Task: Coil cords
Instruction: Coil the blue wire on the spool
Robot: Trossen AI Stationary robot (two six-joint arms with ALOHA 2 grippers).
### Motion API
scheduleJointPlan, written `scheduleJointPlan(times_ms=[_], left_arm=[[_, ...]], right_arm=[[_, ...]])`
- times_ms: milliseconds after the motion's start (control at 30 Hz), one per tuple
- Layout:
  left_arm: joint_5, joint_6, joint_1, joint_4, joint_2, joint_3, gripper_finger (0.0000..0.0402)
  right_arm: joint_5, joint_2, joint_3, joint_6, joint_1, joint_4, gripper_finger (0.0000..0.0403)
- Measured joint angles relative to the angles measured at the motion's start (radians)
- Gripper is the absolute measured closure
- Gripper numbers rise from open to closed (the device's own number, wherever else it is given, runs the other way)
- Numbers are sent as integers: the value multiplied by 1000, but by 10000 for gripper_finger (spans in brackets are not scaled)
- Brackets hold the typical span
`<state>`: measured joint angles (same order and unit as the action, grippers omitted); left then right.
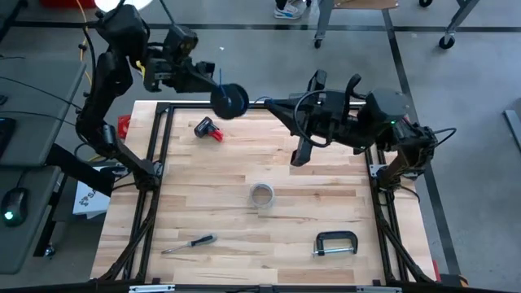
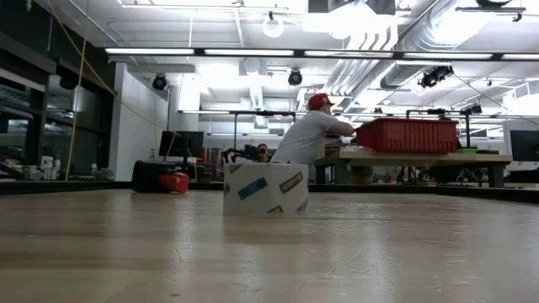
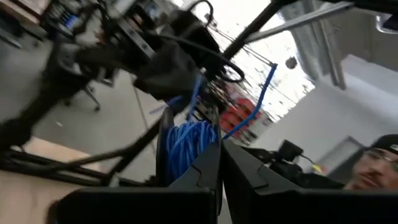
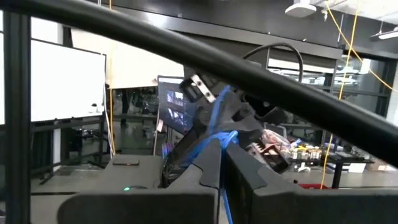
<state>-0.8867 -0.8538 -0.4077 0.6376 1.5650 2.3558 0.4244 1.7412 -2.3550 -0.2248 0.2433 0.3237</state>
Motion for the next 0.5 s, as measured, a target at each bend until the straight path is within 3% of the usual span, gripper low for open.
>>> scheduleJointPlan(times_ms=[300,500], left_arm=[[-15,-85,138,-17,74,1,397],[-66,-212,213,-239,141,0,397]], right_arm=[[-100,2,0,25,-40,5,403],[-218,3,0,25,-71,14,403]])
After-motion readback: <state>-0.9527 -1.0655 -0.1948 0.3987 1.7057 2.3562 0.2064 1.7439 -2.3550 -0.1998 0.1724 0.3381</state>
